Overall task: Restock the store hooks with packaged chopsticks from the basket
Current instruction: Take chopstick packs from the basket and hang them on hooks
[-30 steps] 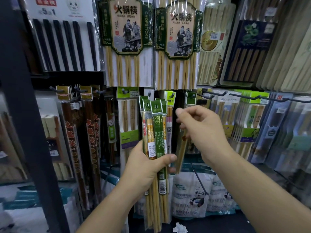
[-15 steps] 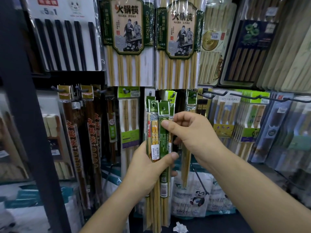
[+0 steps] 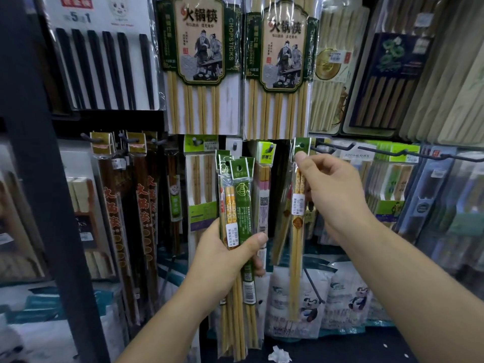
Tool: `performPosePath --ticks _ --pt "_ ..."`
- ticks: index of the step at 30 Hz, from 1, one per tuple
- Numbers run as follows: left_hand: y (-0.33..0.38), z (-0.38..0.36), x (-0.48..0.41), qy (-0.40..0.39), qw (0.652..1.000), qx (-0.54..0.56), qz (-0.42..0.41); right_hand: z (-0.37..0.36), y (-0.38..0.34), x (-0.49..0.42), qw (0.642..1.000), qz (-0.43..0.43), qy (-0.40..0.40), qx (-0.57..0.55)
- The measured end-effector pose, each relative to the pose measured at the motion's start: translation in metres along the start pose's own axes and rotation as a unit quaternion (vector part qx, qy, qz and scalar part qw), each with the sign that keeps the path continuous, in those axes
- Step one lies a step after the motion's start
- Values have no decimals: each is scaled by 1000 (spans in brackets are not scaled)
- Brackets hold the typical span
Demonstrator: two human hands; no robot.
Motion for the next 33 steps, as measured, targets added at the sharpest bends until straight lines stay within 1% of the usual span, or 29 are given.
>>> performPosePath --ticks 8,14,16,21,26,27,28,31,33 --pt "0 -1 2 -6 1000 13 11 -1 7 -11 999 -36 4 -16" --pt "-1 0 1 -7 1000 14 6 -1 11 -16 999 -51 9 -4" --pt "0 0 1 -9 1000 19 8 -1 13 -17 999 -45 12 4" --pt "1 -3 2 -14 999 18 22 -2 20 -19 996 -5 48 74" --pt "-4 -1 0 -8 1000 3 29 -1 21 -7 994 18 83 73" --pt "-5 0 0 -8 1000 2 28 -1 18 -2 994 28 76 67" --pt "-6 0 -1 -7 1000 1 26 -2 15 5 996 38 52 65" --pt "-8 -1 -2 -12 1000 6 22 -14 8 26 994 38 -72 77" --pt "-9 -4 -2 -18 1000 5 22 -23 6 37 989 35 -126 64"
Point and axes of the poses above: each hand's wrist, its own x-axis away from the middle knuckle, its own z-axis out of the back of the hand, y = z × x, the point moved 1 cm from there along -x, towards the middle knuckle, and after that the axes turned 3 degrees about -z, right-handed, at the moved point
